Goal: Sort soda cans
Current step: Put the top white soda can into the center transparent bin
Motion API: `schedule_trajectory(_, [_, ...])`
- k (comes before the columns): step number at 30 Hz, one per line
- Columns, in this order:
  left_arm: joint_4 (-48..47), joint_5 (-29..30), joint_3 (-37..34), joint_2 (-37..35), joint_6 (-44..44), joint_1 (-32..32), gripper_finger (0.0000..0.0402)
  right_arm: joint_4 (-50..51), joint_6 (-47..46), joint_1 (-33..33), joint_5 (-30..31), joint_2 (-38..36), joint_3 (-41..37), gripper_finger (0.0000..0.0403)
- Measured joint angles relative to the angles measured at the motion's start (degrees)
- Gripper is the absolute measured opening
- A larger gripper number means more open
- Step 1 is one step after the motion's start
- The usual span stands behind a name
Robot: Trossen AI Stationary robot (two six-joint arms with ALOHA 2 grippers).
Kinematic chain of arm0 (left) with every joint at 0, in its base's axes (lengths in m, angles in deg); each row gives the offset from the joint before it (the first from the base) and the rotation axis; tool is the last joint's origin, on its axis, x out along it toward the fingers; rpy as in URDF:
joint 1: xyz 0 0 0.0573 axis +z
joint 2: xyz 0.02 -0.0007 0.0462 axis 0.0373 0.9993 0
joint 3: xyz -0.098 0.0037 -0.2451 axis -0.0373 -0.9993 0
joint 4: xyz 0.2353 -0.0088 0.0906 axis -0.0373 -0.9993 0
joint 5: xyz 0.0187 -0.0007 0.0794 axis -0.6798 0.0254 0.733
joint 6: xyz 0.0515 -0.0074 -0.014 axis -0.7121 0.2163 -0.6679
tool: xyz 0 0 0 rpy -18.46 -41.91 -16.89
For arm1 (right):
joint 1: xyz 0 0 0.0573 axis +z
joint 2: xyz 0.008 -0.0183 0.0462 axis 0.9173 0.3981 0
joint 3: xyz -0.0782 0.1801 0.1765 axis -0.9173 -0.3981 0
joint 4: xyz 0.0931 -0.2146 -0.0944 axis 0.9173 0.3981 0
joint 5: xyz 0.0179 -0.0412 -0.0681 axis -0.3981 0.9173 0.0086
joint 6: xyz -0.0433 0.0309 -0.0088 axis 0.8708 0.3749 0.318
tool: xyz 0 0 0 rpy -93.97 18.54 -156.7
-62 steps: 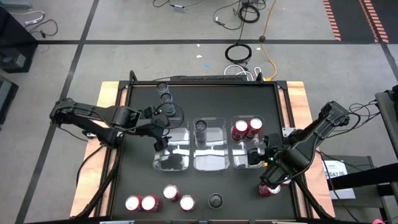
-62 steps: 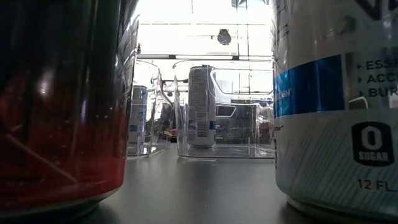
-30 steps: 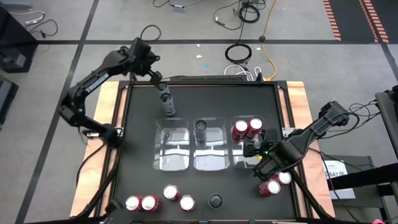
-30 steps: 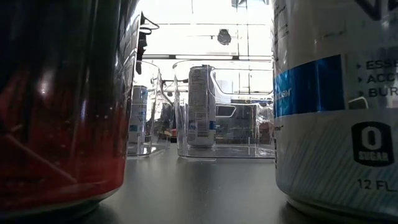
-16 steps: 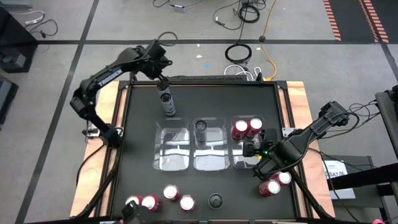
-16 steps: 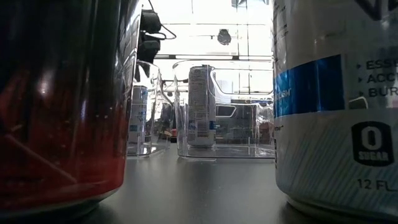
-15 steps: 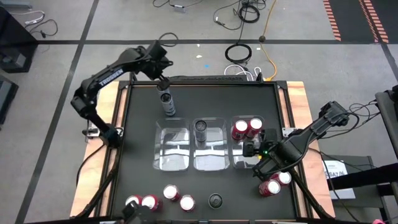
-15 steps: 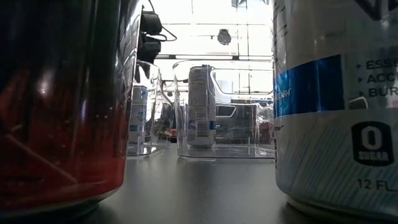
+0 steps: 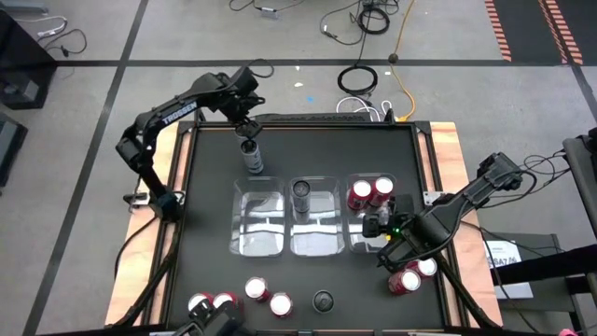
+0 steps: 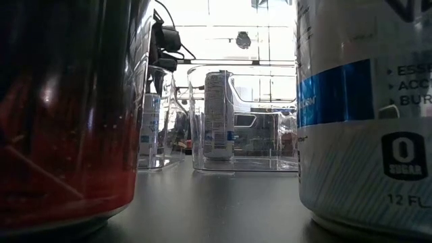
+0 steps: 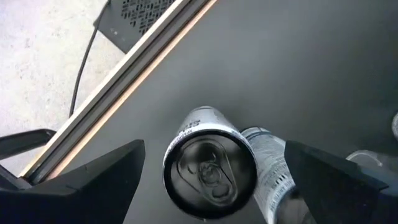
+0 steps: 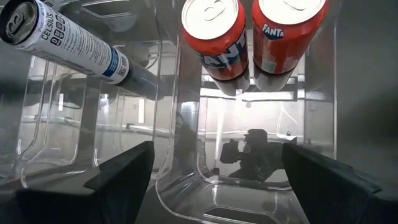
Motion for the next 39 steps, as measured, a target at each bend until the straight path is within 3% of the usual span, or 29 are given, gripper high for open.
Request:
schedule_trajectory(25, [-2.7, 1.6, -1.4, 2.8, 12.0, 1.5, 0.0395, -0.5, 1.6, 0.0, 0.0, 0.0, 0.0, 0.0345])
schedule_trajectory(39, [-0.3, -0.2, -3.6, 2.8, 12.0, 1.3, 0.0324, -0.5, 3.4, 0.0, -0.1, 0.0, 0.0, 0.0345])
